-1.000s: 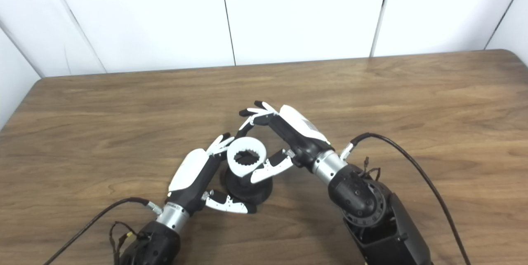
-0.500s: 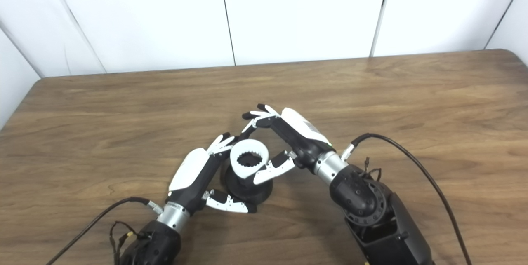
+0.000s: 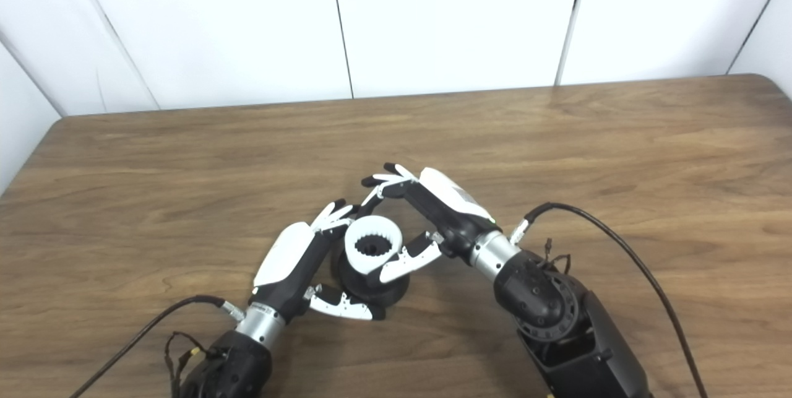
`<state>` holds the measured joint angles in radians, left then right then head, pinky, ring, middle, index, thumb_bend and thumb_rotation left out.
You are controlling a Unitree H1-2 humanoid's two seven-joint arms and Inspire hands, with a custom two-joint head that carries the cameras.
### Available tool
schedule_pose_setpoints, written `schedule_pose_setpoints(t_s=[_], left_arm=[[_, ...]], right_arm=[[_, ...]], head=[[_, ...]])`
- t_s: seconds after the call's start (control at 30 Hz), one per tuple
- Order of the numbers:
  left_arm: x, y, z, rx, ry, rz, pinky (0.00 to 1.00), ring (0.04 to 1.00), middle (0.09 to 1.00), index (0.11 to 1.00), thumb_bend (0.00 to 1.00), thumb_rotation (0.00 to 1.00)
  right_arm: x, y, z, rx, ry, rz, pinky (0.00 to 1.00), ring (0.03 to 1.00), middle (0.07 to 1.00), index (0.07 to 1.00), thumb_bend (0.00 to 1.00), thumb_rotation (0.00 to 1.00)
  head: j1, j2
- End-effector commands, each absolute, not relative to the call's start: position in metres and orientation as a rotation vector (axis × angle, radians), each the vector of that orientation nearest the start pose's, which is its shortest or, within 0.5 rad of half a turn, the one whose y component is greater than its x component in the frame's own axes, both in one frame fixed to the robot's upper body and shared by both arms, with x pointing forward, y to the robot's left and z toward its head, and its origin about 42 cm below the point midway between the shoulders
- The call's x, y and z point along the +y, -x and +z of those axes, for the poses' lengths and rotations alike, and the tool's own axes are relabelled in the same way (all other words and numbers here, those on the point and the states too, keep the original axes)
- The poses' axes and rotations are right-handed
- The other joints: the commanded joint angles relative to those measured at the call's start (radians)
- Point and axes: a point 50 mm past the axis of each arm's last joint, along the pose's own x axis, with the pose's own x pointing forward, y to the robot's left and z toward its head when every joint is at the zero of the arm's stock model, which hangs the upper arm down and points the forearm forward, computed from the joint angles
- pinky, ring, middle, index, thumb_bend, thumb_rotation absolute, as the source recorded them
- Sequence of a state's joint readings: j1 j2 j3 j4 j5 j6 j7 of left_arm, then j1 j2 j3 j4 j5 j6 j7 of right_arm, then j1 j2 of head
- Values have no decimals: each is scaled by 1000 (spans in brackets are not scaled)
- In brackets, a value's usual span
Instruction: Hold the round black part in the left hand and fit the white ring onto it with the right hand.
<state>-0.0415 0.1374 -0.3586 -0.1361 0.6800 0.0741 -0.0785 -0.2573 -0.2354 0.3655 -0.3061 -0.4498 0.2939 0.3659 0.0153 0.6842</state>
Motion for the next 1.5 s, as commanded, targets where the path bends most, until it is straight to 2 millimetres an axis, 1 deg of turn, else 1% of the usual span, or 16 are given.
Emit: schedule_pose_setpoints(t_s=[0.0, 0.1, 0.27, 0.33, 0.57, 0.77, 0.9, 0.93, 0.97, 1.0, 1.07, 1.2, 1.37, 1.47], left_arm=[[154, -279, 123, -148, -862, -357, 853, 981, 908, 659, 948, 181], [155, -280, 124, -147, -868, -358, 846, 980, 908, 660, 951, 190], [153, -280, 125, -156, -840, -369, 852, 992, 915, 661, 943, 166], [151, -279, 127, -156, -828, -376, 857, 996, 919, 663, 936, 160], [147, -278, 130, -156, -836, -379, 848, 992, 922, 669, 927, 182], [147, -278, 131, -160, -847, -367, 837, 983, 912, 659, 945, 193], [146, -278, 131, -159, -846, -368, 838, 986, 913, 658, 948, 173], [146, -278, 131, -157, -841, -368, 838, 986, 913, 658, 948, 170], [146, -278, 131, -158, -841, -366, 837, 985, 913, 658, 948, 168], [146, -278, 131, -158, -841, -364, 834, 983, 911, 658, 949, 170], [146, -278, 130, -160, -845, -361, 830, 981, 909, 657, 946, 183], [146, -278, 129, -160, -848, -360, 828, 978, 907, 665, 944, 198], [148, -277, 128, -165, -874, -353, 819, 970, 902, 680, 956, 216], [148, -277, 128, -168, -871, -347, 826, 965, 897, 687, 968, 210]], right_arm=[[-150, -322, 218, -251, 749, 564, 952, 1000, 878, 487, 526, 147], [-149, -322, 217, -249, 744, 566, 952, 1000, 879, 487, 526, 146], [-149, -320, 215, -255, 751, 564, 924, 1000, 877, 487, 526, 147], [-149, -320, 215, -256, 752, 563, 927, 1000, 878, 487, 526, 147], [-150, -320, 215, -251, 761, 562, 936, 1000, 883, 487, 526, 148], [-150, -320, 212, -248, 781, 567, 916, 1000, 880, 489, 525, 150], [-152, -320, 208, -240, 803, 574, 900, 1000, 876, 492, 524, 153], [-152, -321, 207, -233, 807, 577, 897, 1000, 877, 517, 609, 177], [-153, -321, 207, -227, 812, 580, 891, 1000, 878, 581, 815, 239], [-153, -321, 206, -223, 816, 581, 888, 1000, 879, 606, 888, 261], [-154, -321, 205, -214, 819, 586, 887, 1000, 881, 644, 963, 294], [-156, -322, 203, -199, 821, 594, 889, 1000, 889, 672, 999, 344], [-157, -323, 202, -185, 821, 601, 894, 1000, 893, 674, 1000, 368], [-158, -324, 202, -179, 818, 602, 893, 1000, 897, 669, 1000, 371]], head=[[1, 1], [0, 1], [2, 3], [2, 5], [6, 13], [7, 14], [8, 15], [7, 15], [7, 15], [7, 15], [6, 16], [10, 15], [12, 16], [12, 16]])
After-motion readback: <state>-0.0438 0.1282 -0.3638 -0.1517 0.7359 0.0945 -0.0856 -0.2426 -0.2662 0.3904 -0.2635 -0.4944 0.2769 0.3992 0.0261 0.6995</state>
